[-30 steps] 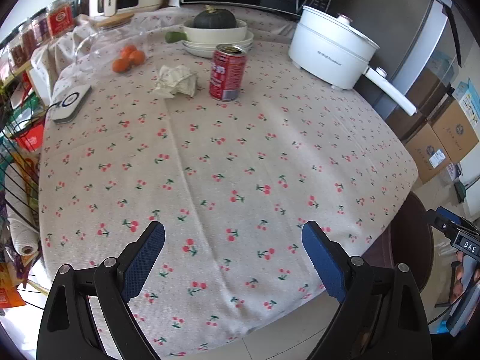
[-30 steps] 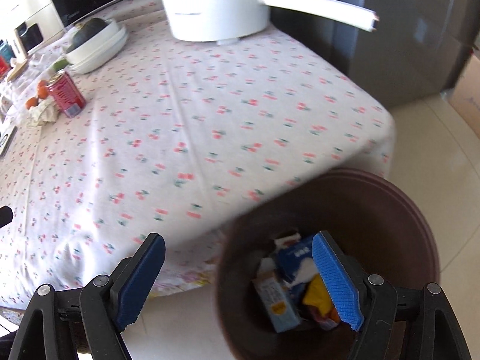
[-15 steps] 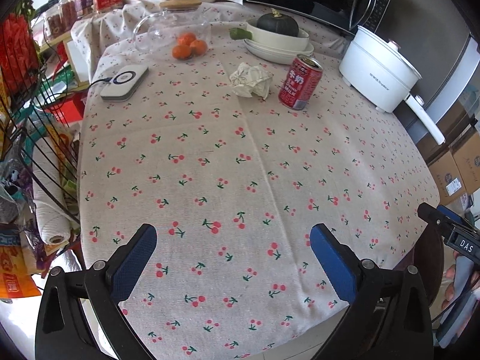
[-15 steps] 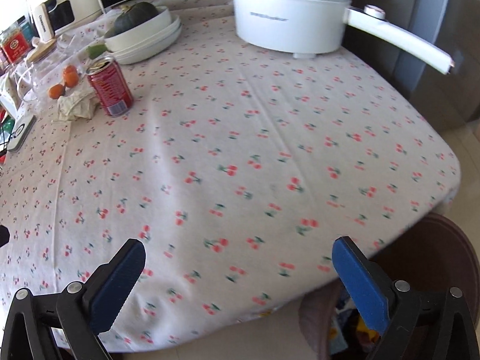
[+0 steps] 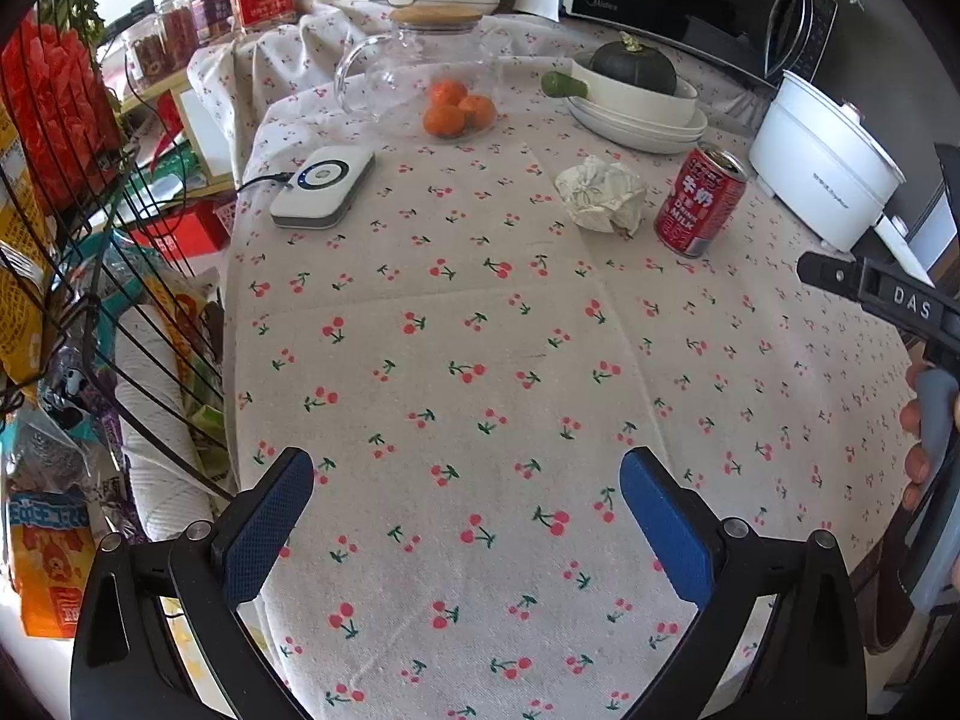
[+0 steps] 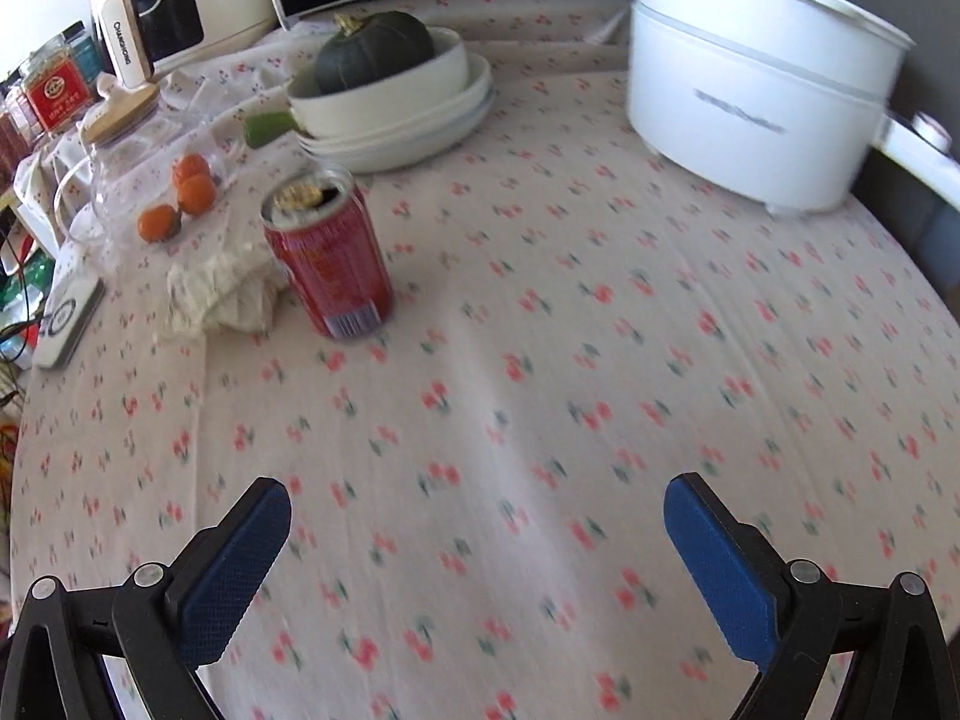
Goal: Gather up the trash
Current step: 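Reach the right tool to the red can while the left tool reaches the crumpled paper, then close the right tool on the red can while the left tool grasps the crumpled white paper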
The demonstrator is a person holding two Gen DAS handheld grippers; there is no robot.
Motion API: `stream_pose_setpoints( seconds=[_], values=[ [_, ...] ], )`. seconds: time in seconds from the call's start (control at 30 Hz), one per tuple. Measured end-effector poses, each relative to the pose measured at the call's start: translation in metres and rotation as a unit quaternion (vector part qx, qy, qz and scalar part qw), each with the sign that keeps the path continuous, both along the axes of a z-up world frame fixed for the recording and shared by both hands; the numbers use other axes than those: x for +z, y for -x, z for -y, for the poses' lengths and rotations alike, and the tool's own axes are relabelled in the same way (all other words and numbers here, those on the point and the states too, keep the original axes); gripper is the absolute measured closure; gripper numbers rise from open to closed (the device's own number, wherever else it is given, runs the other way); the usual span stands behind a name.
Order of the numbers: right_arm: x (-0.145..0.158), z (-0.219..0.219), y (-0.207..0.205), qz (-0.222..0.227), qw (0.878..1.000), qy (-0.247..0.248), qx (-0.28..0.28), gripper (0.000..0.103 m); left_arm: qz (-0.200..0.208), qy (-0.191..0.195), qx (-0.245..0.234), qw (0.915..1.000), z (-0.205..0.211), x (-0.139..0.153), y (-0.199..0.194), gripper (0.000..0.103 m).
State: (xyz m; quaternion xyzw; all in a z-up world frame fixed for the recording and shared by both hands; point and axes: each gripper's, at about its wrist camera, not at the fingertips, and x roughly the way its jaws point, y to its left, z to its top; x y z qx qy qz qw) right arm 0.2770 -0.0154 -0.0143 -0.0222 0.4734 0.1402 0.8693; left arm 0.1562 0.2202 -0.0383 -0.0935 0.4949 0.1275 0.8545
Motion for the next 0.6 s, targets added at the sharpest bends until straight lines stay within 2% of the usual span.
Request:
stream_pose_setpoints(
  seconds=[0.3,0.4,0.5,0.53,0.57,0.6],
  values=[
    [-0.005,-0.047,-0.054,0.022,0.999,-0.024,0.017,0.004,0.0,-0.035,0.019,0.9992,-0.016,-0.012,-0.023,0.0],
    [-0.01,-0.059,-0.068,0.026,0.999,-0.029,0.022,0.012,-0.004,-0.033,0.024,0.9991,-0.017,-0.016,-0.027,0.0],
    [-0.013,-0.068,-0.077,0.032,0.999,-0.031,0.031,0.026,-0.009,-0.041,0.023,0.9989,-0.012,-0.02,-0.031,0.0],
    [-0.014,-0.07,-0.079,0.032,0.998,-0.032,0.037,0.035,-0.01,-0.042,0.022,0.9988,-0.011,-0.02,-0.032,0.0],
    [-0.014,-0.073,-0.08,0.031,0.998,-0.033,0.045,0.048,-0.011,-0.043,0.02,0.9988,-0.009,-0.021,-0.034,0.0],
    [-0.014,-0.074,-0.08,0.033,0.998,-0.029,0.049,0.048,-0.011,-0.043,0.019,0.9988,-0.007,-0.021,-0.035,0.0]
  ],
)
